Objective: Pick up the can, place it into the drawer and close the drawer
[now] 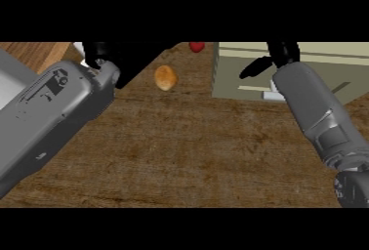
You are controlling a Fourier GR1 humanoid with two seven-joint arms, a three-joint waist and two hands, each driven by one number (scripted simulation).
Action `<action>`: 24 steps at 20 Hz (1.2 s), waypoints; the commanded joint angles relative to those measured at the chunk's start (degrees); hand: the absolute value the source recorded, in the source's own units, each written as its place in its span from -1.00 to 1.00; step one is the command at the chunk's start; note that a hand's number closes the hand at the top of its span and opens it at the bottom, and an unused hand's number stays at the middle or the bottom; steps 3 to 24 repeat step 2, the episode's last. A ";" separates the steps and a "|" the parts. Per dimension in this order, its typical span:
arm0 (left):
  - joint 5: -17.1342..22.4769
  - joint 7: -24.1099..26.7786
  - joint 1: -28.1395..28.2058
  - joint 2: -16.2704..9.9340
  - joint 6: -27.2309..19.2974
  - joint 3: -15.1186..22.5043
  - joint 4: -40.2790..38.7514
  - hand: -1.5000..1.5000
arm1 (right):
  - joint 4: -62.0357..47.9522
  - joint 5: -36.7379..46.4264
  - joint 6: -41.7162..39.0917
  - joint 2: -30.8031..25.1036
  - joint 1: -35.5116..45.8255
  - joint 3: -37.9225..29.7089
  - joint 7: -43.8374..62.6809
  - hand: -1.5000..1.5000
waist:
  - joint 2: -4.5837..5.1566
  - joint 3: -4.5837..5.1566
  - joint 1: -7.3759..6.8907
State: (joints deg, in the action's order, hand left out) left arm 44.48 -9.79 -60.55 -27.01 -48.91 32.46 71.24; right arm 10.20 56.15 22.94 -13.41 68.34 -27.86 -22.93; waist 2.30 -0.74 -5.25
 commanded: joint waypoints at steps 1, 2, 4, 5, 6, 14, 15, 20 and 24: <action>-0.24 -1.62 -0.01 -0.35 -0.52 0.43 2.07 -1.00 | 1.18 -6.52 -1.79 1.54 3.32 -5.87 -1.28 -1.00 | -0.37 0.45 -1.48; -0.41 -1.01 1.01 -1.15 -0.14 -0.07 2.31 -1.00 | 1.10 -6.95 -2.15 1.28 3.24 -6.33 -1.72 -1.00 | -0.39 0.52 -1.31; -0.41 -1.01 1.01 -1.15 -0.14 -0.07 2.31 -1.00 | 1.10 -6.95 -2.15 1.28 3.24 -6.33 -1.72 -1.00 | -0.39 0.52 -1.31; -0.41 -1.01 1.01 -1.15 -0.14 -0.07 2.31 -1.00 | 1.10 -6.95 -2.15 1.28 3.24 -6.33 -1.72 -1.00 | -0.39 0.52 -1.31; -0.41 -1.01 1.01 -1.15 -0.14 -0.07 2.31 -1.00 | 1.10 -6.95 -2.15 1.28 3.24 -6.33 -1.72 -1.00 | -0.39 0.52 -1.31; -0.41 -1.01 1.01 -1.15 -0.14 -0.07 2.31 -1.00 | 1.10 -6.95 -2.15 1.28 3.24 -6.33 -1.72 -1.00 | -0.39 0.52 -1.31; -0.41 -1.01 1.01 -1.15 -0.14 -0.07 2.31 -1.00 | 1.10 -6.95 -2.15 1.28 3.24 -6.33 -1.72 -1.00 | -0.39 0.52 -1.31; -0.41 -1.01 1.01 -1.15 -0.14 -0.07 2.31 -1.00 | 1.10 -6.95 -2.15 1.28 3.24 -6.33 -1.72 -1.00 | -0.39 0.52 -1.31; -0.41 -1.01 1.01 -1.15 -0.14 -0.07 2.31 -1.00 | 1.10 -6.95 -2.15 1.28 3.24 -6.33 -1.72 -1.00 | -0.39 0.52 -1.31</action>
